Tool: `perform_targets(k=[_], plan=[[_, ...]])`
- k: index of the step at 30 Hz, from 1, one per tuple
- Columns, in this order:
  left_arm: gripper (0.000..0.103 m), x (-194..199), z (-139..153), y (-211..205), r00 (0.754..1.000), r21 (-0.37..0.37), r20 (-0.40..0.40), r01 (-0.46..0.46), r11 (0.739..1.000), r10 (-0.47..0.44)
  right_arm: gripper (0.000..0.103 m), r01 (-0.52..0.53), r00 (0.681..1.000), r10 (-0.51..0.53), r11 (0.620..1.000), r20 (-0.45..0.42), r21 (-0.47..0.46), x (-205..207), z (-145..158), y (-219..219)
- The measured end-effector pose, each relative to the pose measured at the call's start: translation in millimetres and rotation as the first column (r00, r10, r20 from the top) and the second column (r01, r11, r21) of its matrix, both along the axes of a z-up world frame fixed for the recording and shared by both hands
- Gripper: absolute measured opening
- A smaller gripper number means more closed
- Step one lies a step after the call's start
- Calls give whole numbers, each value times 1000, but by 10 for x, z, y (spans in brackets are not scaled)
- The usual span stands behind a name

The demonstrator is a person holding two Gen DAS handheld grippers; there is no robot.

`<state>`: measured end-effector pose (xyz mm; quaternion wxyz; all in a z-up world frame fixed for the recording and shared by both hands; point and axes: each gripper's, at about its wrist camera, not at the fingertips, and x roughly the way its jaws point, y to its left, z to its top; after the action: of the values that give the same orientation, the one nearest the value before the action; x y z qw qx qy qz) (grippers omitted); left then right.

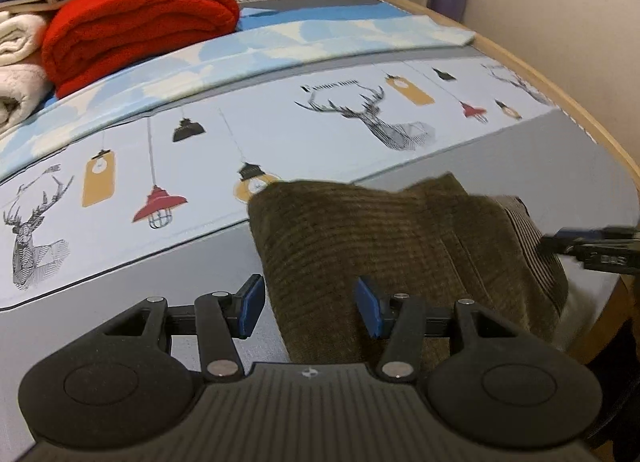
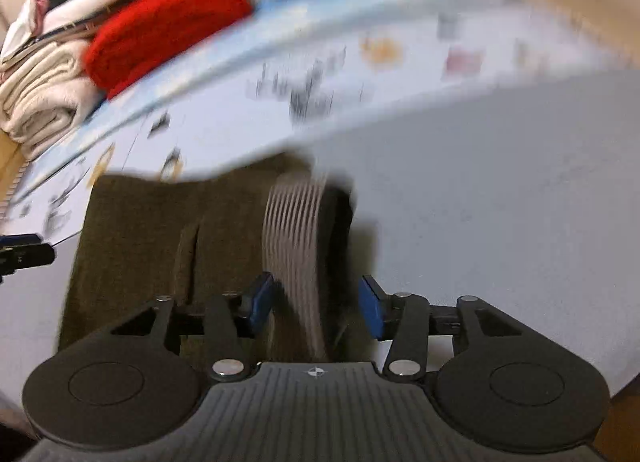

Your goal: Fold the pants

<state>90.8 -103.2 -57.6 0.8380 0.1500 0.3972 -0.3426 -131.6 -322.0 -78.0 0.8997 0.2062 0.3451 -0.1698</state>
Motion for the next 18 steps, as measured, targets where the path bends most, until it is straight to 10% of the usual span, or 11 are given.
perform_targets(k=[3, 6, 11, 18], plan=[[52, 120, 52, 39, 998, -38, -8, -55, 998, 55, 49, -22, 994, 38, 987, 99, -160, -42, 190, 139], [30, 252, 82, 56, 995, -71, -32, -98, 993, 96, 49, -105, 983, 121, 987, 138, -119, -25, 204, 172], [18, 408, 77, -41, 991, -105, -81, -119, 987, 111, 57, -181, 970, 165, 980, -177, -78, 236, -276, 163], [18, 445, 18, -305, 992, -157, -111, -70, 985, 53, 63, -108, 982, 112, 994, -151, 35, 248, -319, -1]])
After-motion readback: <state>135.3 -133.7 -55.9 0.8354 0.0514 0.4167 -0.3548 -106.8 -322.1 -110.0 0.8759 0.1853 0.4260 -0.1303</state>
